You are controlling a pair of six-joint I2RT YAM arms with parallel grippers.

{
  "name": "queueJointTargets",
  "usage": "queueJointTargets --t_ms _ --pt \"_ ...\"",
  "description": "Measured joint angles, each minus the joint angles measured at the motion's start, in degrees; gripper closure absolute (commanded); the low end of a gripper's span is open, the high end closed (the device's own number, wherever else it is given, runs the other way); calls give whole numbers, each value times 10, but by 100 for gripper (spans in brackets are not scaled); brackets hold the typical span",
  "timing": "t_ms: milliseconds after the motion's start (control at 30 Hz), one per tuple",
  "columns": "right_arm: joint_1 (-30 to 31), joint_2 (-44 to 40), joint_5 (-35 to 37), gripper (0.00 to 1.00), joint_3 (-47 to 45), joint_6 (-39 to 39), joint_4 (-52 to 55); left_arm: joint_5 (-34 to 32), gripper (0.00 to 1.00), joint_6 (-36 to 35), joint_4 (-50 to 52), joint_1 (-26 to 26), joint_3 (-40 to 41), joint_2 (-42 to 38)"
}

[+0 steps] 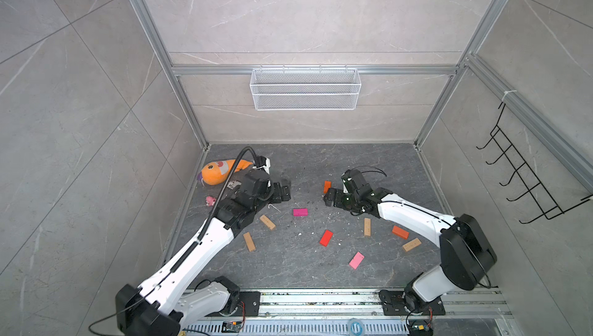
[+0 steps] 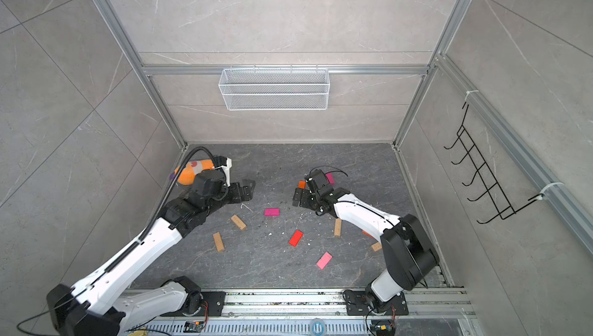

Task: Assemble the letter p with building blocks
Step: Pick up the building block from the center of the board.

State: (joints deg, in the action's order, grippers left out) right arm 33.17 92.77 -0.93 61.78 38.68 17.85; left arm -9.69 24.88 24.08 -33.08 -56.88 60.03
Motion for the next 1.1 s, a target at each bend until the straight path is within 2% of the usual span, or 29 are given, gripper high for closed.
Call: queueJointTargets --t_ms 200,367,533,633,800,900,1100 --pt "-8 123 39 13 116 -19 36 32 1 -53 20 2 23 -38" --pt "-9 204 65 15 196 -23 74 85 1 -65 46 7 26 -42" --pt "-9 262 85 22 259 -23 109 135 1 -69 50 24 31 -66" --pt "-9 292 91 26 298 -23 132 182 1 -66 50 68 31 -67" --pt "-10 320 95 33 332 -23 152 253 1 -47 42 175 31 -46" --pt "-10 325 97 40 337 -23 158 273 1 -44 42 202 31 -37" --pt "-10 327 99 50 340 -23 165 295 1 -43 42 212 31 -36"
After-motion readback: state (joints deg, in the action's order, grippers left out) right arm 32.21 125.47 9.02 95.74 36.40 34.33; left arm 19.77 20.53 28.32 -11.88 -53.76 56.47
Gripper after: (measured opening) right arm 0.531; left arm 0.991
